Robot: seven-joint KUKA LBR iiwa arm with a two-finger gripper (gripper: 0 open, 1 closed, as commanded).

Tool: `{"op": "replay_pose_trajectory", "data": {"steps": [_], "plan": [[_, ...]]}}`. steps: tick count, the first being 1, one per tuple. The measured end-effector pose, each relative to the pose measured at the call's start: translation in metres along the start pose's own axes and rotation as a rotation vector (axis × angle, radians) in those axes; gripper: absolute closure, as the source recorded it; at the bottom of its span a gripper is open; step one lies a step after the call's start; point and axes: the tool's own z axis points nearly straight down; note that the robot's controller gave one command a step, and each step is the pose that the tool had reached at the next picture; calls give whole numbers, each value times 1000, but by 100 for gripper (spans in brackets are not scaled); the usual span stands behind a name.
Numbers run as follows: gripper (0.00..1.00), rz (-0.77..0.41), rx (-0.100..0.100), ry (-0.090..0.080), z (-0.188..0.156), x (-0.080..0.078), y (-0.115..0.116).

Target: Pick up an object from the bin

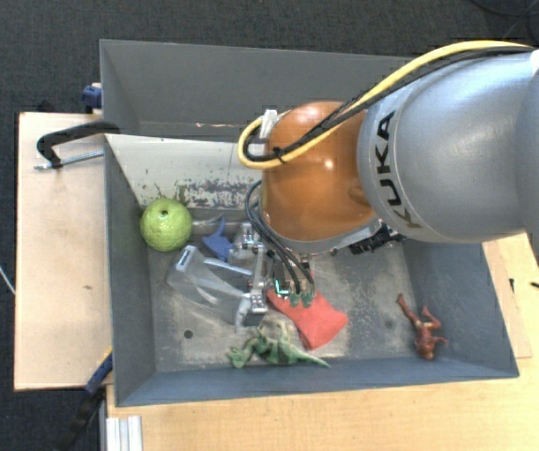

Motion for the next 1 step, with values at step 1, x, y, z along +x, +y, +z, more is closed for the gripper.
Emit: {"op": "replay_pose_trajectory", "data": {"steps": [1], "plan": [[0,2,-1,-8,-4,-2,-1]]}}
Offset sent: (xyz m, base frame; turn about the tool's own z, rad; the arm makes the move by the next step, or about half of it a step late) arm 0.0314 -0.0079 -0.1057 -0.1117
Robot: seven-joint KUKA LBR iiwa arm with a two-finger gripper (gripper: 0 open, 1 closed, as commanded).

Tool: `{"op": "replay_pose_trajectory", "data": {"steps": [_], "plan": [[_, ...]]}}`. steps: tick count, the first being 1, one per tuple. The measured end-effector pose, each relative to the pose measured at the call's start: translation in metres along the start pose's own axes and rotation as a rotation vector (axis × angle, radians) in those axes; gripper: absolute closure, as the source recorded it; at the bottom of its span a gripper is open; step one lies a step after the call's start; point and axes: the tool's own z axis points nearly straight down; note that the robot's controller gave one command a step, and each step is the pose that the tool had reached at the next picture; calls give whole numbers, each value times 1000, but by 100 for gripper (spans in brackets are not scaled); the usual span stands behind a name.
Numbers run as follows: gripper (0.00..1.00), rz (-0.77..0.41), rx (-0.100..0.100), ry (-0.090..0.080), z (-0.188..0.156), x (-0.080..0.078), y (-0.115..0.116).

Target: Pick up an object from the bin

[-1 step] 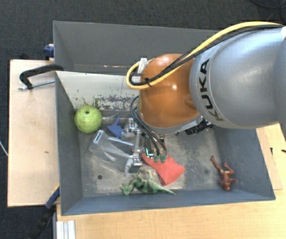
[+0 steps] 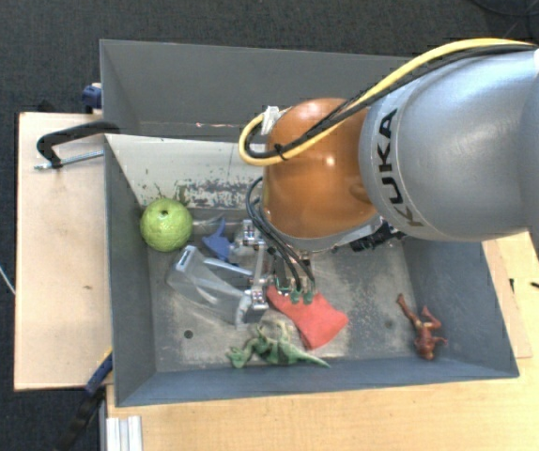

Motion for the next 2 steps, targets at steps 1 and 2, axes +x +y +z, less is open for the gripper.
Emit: {"op": "replay_pose_trajectory", "data": {"steps": [1,2], "plan": [[0,-64,-2,-11,57,-19,-3],[100,51,-18,-43,89,-26,-11]]}}
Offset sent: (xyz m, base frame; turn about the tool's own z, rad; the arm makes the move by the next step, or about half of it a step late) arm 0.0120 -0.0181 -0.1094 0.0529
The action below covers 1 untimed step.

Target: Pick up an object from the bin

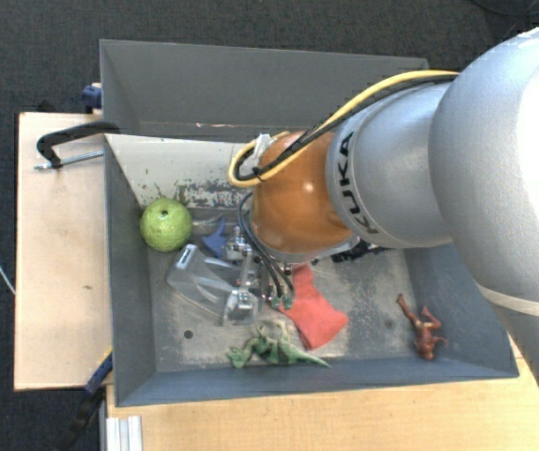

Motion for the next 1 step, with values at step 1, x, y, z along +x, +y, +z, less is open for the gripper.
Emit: {"op": "replay_pose_trajectory", "data": {"steps": [1], "plan": [[100,0,0,0,0,0,0]]}}
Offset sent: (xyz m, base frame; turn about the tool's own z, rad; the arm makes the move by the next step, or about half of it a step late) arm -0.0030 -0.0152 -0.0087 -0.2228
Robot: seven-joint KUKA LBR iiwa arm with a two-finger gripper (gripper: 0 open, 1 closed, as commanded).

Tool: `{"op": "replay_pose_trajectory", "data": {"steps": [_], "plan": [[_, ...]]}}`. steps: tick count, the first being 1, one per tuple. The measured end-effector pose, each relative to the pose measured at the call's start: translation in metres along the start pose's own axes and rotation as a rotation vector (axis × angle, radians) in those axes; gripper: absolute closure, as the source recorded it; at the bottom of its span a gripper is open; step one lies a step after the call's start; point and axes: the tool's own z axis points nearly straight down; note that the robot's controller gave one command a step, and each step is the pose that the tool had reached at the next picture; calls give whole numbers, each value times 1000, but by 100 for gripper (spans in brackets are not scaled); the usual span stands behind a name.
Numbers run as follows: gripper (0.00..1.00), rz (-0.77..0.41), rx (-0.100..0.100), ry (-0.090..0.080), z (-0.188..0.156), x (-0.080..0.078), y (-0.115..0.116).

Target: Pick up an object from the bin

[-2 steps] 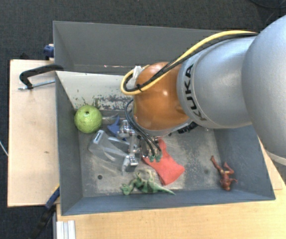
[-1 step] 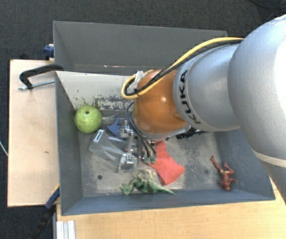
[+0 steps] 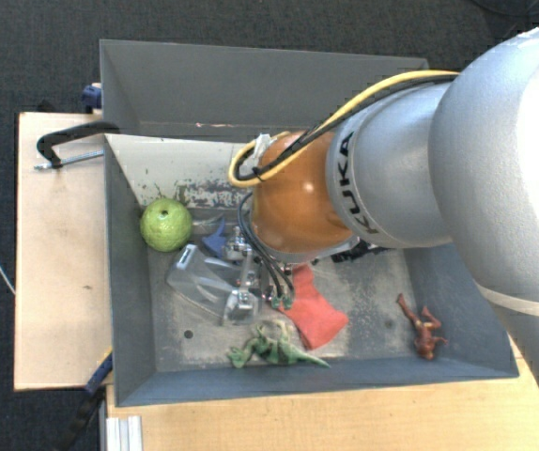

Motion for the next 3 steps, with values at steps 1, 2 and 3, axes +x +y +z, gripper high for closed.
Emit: {"op": "replay_pose_trajectory", "data": {"steps": [1,2,3], "plan": [[100,1,4,4,-4,1,1],[100,1,4,4,-3,1,1],[100,-51,9,14,-5,-3,1]]}}
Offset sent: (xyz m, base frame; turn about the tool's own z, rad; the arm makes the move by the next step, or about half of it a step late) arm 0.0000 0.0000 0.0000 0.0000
